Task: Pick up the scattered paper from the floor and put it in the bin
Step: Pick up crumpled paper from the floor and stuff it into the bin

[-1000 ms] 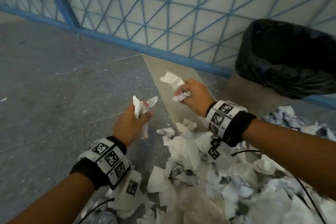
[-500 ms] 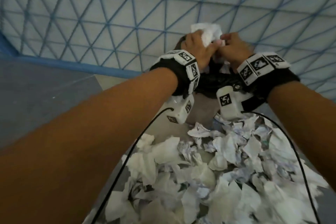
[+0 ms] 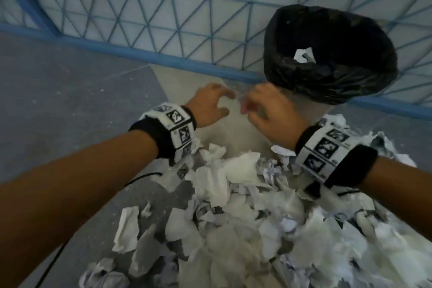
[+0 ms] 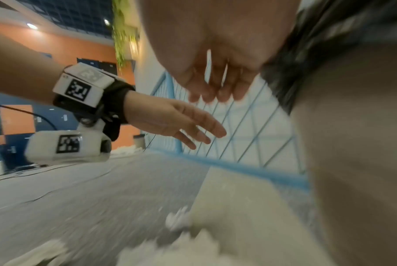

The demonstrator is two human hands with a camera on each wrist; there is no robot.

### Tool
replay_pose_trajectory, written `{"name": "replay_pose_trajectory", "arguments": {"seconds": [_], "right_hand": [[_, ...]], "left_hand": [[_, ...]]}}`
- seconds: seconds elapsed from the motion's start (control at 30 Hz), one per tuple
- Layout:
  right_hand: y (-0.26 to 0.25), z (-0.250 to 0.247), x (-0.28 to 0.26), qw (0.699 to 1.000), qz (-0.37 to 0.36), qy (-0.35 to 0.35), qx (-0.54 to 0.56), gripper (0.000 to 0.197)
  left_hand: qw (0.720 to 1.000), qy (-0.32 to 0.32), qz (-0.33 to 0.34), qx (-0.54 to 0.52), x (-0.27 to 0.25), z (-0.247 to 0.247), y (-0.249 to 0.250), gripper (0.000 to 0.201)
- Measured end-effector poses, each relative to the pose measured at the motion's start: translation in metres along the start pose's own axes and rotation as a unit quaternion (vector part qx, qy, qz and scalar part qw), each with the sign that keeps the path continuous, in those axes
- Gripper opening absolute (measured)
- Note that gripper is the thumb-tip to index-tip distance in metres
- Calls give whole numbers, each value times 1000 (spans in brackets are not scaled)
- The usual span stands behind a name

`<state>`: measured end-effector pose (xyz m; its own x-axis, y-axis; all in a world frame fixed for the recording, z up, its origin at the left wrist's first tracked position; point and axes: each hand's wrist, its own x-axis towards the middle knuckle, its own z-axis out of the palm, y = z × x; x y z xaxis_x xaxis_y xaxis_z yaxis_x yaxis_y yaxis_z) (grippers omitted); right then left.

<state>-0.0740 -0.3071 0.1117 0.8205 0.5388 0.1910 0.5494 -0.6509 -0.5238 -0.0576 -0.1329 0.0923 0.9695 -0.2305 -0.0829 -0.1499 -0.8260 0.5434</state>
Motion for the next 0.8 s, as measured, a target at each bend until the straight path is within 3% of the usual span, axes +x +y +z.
{"name": "replay_pose_trajectory", "arguments": {"seconds": [0.07,0.13,0.17,0.23,0.33,0.47,0.53,0.67,0.8], "right_hand": [[7,42,-8,975,100,-192,-45,36],[14,73,-16,913,212,-340,-72,70],[14,87,-21,890,243,-379,-76,84],[9,108,-30,873,232,-415,-107,97],[2,132,-40,881,164,-415,-157,91],[3,148,-38,906,148,-375,-128,64],[6,147,-34,922,150,-348,-83,55],[6,131,-27,949,167,-269,3,40],[-11,109,-24,959,166,-193,122,51]], "left_hand": [[988,-104,-81,76,-24,28,-44,57],[967,-176,-136,127,-39,56,-73,76],[959,-203,-149,134,-43,69,-80,85],[953,-233,-150,121,-47,91,-83,96],[950,-262,-117,124,-50,103,-71,90],[951,-239,-78,181,-56,106,-63,49],[956,-227,-80,168,-56,107,-64,40],[980,-138,-142,-3,-61,89,-69,37],[974,-38,-174,-138,-77,60,-72,28]]}}
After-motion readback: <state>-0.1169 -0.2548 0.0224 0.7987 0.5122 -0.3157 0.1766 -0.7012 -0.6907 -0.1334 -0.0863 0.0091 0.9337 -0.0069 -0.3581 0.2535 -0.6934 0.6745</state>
